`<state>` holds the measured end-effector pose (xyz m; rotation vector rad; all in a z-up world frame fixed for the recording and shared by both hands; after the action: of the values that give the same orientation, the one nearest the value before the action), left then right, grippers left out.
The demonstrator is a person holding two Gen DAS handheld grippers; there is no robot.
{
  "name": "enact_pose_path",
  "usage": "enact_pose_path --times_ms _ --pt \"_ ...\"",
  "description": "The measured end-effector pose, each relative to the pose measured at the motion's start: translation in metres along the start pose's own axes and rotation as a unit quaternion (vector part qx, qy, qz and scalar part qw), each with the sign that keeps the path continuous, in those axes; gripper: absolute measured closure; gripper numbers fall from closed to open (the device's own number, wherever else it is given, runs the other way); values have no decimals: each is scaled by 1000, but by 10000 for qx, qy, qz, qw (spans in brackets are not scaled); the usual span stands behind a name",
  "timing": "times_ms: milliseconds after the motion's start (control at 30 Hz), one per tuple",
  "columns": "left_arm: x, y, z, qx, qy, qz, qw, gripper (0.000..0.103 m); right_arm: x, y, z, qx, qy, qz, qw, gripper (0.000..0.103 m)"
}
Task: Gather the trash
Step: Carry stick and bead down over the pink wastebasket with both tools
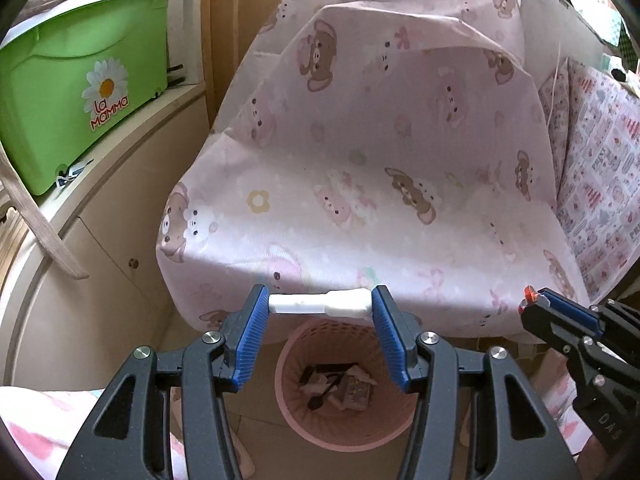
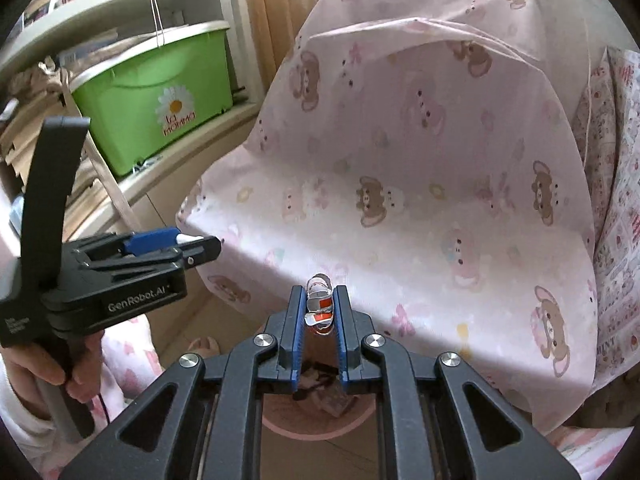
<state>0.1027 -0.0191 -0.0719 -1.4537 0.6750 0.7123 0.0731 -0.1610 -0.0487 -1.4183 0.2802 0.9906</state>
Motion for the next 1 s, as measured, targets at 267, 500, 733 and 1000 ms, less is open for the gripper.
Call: enact_pose_path --times_ms 267,500,733,1000 --pt "26 29 3 -67 119 704 9974 52 20 20 3 -21 11 332 9994 89" --pt "51 57 -11 57 259 1281 9914 52 49 47 2 -21 125 832 9965 89" --pt "86 85 -19 161 178 1856 9823 52 81 75 -14 15 438 1334 9901 89" --pt "120 113 -27 280 -29 2392 9706 52 112 96 -29 49 754 1711 9824 89"
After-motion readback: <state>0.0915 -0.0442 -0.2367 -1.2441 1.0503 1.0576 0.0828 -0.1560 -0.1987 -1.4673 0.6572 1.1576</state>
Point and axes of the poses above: each gripper's, at about its wrist camera, not at the fingertips, and x roughly the way its jaws point, z to its left, y to its underside, the point moved 9 cm from there along x, roughly the way its jaws point, and after that the axes turned 7 degrees about -y, right-handed, at the moved point
